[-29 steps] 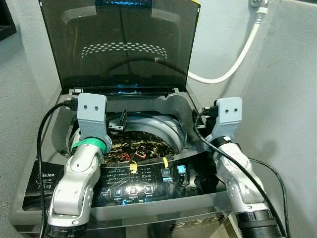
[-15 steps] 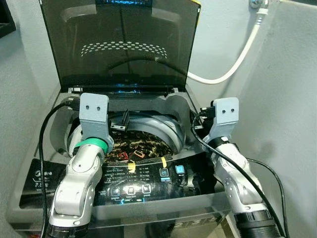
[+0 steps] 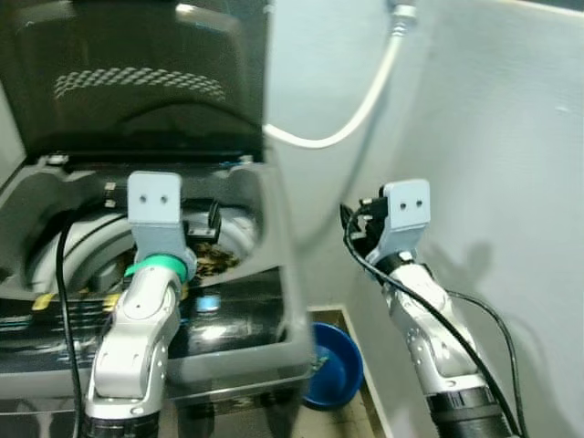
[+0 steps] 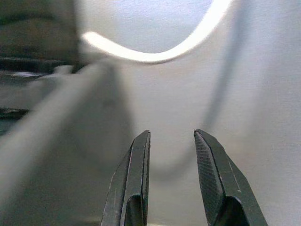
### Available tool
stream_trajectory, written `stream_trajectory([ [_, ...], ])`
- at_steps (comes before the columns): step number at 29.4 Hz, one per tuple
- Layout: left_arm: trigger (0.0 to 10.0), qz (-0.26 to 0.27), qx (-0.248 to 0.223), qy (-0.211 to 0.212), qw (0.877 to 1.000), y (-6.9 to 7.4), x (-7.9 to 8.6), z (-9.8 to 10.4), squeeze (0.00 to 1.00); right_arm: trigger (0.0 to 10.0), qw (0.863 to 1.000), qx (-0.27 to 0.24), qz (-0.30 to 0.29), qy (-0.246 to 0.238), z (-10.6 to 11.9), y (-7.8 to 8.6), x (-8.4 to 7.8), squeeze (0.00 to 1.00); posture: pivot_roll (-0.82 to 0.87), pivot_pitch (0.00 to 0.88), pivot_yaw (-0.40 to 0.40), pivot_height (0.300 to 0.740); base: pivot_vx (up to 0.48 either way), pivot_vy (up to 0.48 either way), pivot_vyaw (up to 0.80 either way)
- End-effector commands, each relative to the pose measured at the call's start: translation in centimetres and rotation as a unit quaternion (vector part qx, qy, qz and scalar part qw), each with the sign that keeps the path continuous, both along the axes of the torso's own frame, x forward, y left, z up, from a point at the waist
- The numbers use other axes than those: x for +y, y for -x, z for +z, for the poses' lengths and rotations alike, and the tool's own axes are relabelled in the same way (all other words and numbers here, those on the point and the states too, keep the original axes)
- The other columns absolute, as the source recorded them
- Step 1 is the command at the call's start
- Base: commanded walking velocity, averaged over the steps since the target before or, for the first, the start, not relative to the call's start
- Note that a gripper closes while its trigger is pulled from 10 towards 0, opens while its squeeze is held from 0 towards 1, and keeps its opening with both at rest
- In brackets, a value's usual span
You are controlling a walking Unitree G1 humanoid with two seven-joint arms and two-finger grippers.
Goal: Clothes washing
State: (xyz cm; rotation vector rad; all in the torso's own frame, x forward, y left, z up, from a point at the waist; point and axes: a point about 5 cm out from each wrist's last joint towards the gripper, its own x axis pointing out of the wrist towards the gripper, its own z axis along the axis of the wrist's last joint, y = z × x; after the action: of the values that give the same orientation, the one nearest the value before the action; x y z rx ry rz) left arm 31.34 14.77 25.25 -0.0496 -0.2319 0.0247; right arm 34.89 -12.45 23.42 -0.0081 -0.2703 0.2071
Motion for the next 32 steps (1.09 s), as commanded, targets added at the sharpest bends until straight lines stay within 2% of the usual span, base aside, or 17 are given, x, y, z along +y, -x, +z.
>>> stream_trajectory([
  [1,10.0,0.007,0.004,0.007,1.0,0.03,0.47,-0.16,0.0,10.0,1.0,0.002,0.001,-0.001,-0.15,0.05,0.23,0.0,-0.01,0.043,-0.008,0.74,0.0,0.48,0.0],
  [7,10.0,0.007,0.003,0.008,1.0,0.07,0.49,-0.11,0.0,10.0,1.0,0.002,0.004,-0.001,-0.1,0.06,0.33,0.0,-0.01,0.043,-0.009,0.74,0.0,0.48,0.0],
  [14,10.0,0.015,0.0,-0.006,1.0,0.13,0.66,-0.15,0.0,10.0,1.0,0.002,0.006,-0.002,-0.03,0.04,0.38,0.0,-0.01,0.041,-0.009,0.74,0.0,0.0,0.0],
  [19,10.0,0.018,0.002,-0.002,1.0,0.07,0.83,-0.13,0.0,10.0,1.0,0.002,0.009,-0.002,-0.02,0.08,0.59,0.0,-0.01,0.037,-0.01,0.74,0.0,0.0,0.0],
  [26,10.0,0.02,0.003,-0.001,1.0,0.05,0.92,-0.13,0.0,10.0,1.0,0.0,0.013,-0.001,0.04,0.1,0.74,0.0,-0.01,0.025,-0.012,0.74,0.0,0.411,0.0],
  [32,10.0,0.02,-0.001,-0.007,1.0,0.13,0.95,-0.13,0.0,10.0,1.0,-0.002,0.015,0.001,0.06,0.1,0.8,0.0,-0.01,0.015,-0.011,0.74,0.0,0.0,0.0],
])
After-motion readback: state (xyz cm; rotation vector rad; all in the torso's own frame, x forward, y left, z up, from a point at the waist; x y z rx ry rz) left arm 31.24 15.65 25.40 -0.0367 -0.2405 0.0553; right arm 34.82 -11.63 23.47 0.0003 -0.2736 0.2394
